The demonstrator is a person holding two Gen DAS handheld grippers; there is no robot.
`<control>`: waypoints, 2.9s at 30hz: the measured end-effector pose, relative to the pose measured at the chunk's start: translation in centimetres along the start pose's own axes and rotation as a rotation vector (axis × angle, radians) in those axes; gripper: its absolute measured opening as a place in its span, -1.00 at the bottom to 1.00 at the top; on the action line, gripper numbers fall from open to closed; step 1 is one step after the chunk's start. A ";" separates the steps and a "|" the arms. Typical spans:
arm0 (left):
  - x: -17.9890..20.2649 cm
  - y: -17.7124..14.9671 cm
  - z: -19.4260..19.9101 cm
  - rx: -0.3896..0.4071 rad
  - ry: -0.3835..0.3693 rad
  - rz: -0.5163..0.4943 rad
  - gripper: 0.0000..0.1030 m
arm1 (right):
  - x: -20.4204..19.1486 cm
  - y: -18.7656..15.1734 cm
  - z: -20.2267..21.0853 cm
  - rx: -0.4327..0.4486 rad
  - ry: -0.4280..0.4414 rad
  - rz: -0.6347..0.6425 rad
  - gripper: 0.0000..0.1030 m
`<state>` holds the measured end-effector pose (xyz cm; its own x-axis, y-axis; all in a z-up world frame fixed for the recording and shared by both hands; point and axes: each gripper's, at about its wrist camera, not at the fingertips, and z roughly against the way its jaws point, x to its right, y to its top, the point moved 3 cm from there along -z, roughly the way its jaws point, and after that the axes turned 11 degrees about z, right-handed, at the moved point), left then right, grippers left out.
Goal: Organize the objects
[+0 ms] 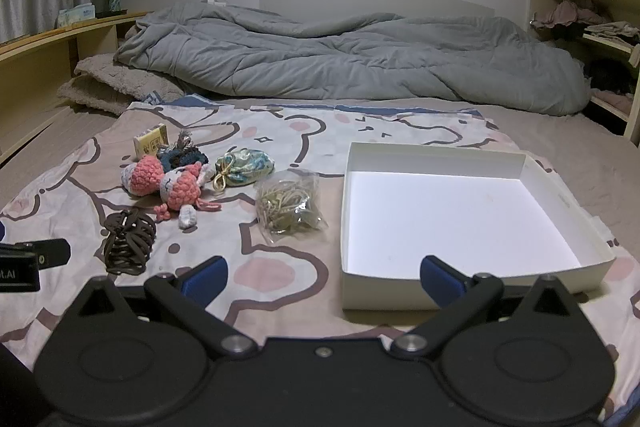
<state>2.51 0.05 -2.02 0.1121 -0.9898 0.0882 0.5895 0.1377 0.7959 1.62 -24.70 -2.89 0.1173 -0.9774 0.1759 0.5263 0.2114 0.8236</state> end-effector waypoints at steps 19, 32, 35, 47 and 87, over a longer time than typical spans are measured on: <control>0.2 -0.3 -0.2 -0.004 -0.004 0.002 1.00 | 0.0 -0.4 -0.5 -0.008 0.007 -0.004 1.00; 0.3 -0.3 -0.2 -0.007 -0.006 0.005 1.00 | 0.1 -0.4 -0.5 -0.010 0.008 -0.005 1.00; 0.3 -0.3 -0.2 -0.006 -0.005 0.004 1.00 | 0.0 -0.4 -0.6 -0.011 0.010 -0.005 1.00; 0.3 -0.3 -0.2 -0.007 -0.005 0.005 1.00 | 0.0 -0.4 -0.6 -0.015 0.013 -0.009 1.00; 0.2 -0.1 0.0 -0.002 -0.011 0.023 1.00 | 0.6 -0.4 -0.4 -0.001 0.010 -0.033 1.00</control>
<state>2.44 -0.20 -2.05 0.1163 -0.9868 0.1131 0.5889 0.1602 0.7922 1.79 -25.39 -3.29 0.1081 -0.9837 0.1435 0.5305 0.1791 0.8285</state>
